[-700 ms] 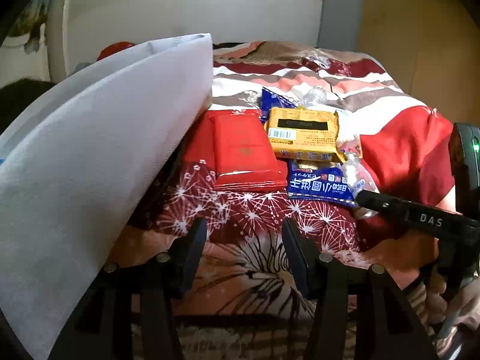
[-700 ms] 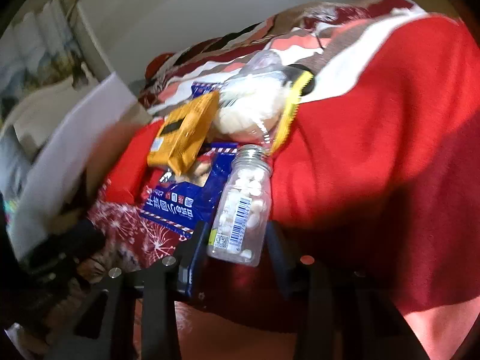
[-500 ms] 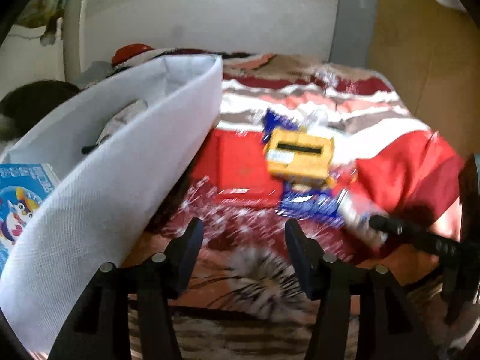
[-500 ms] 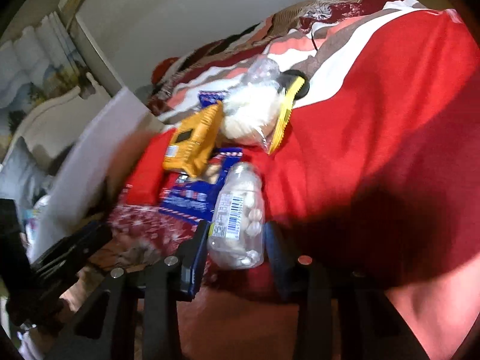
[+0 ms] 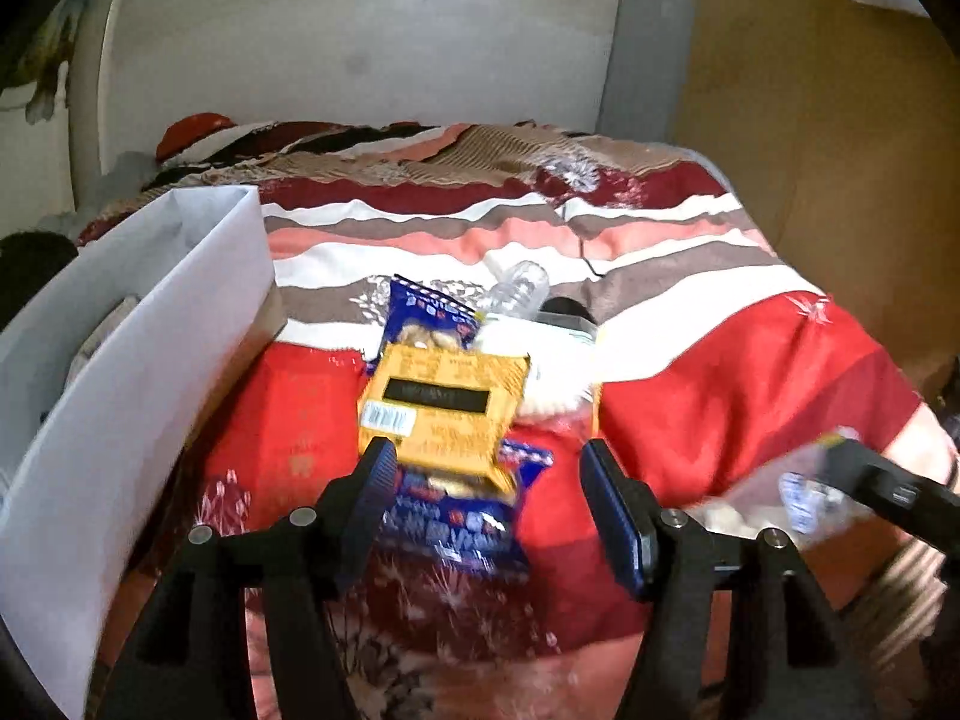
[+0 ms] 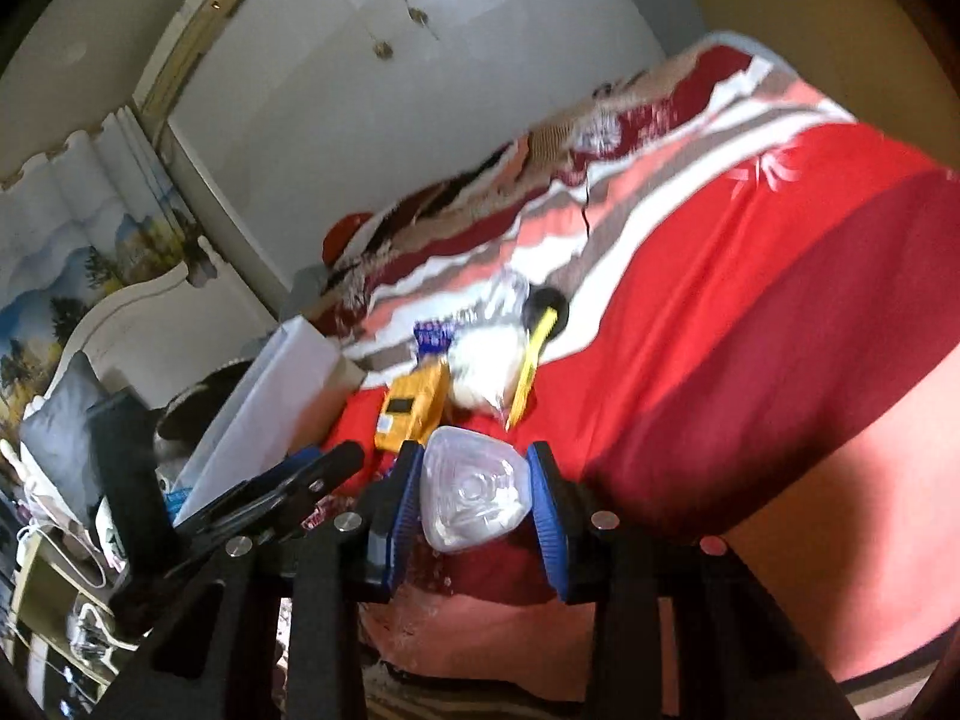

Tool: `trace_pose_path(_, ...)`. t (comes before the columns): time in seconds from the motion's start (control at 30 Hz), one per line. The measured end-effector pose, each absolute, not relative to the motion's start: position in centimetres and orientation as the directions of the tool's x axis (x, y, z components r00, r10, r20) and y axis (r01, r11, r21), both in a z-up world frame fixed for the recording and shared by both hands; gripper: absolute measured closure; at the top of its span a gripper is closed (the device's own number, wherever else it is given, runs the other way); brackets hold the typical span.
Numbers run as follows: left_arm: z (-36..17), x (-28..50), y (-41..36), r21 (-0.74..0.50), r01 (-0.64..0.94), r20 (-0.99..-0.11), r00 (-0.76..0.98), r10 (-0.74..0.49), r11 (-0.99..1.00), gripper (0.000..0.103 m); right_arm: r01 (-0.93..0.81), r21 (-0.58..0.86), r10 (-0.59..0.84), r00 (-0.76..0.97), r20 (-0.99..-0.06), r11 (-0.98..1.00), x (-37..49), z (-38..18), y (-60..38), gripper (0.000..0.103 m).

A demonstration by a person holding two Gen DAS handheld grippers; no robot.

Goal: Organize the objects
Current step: 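Grasp the yellow biscuit pack with the left gripper while the right gripper holds a clear plastic container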

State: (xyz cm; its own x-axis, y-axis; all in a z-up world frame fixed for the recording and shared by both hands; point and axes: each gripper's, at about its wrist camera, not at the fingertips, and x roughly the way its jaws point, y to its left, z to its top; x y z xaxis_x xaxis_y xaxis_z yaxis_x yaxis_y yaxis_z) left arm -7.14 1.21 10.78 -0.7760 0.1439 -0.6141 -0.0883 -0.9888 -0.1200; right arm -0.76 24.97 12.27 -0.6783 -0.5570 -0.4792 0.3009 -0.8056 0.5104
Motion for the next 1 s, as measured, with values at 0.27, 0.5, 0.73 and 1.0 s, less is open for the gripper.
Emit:
trace_pose_path(0.27, 9.7, -10.2, 4.2, 0.006, -0.096, -0.706, -0.706, 0.064, -0.995, 0.040, 0.318, 0.469, -0.532, -0.718, -0.449, -0.824, -0.4, 14.1, 25.8, 0.069)
trace_pose_path(0.5, 7.9, -11.6, 5.6, 0.125, -0.015, -0.763, -0.641, -0.086, -0.992, 0.040, 0.293, 0.443, -0.495, -0.739, -0.457, -0.847, -0.2, 14.3, 26.7, 0.069)
trace_pose_path(0.73, 6.8, -13.1, 6.7, 0.261, 0.093, -0.769, -0.582, -0.265, -0.961, 0.037, 0.288, 0.386, -0.459, -0.746, -0.483, -0.876, 0.4, 14.2, 26.0, 0.069)
trace_pose_path(1.0, 7.1, -13.2, 6.1, 0.263, 0.150, -0.774, -0.556, -0.301, -0.953, 0.051, 0.296, 0.375, -0.459, -0.741, -0.490, -0.878, 0.1, 14.1, 25.6, 0.069)
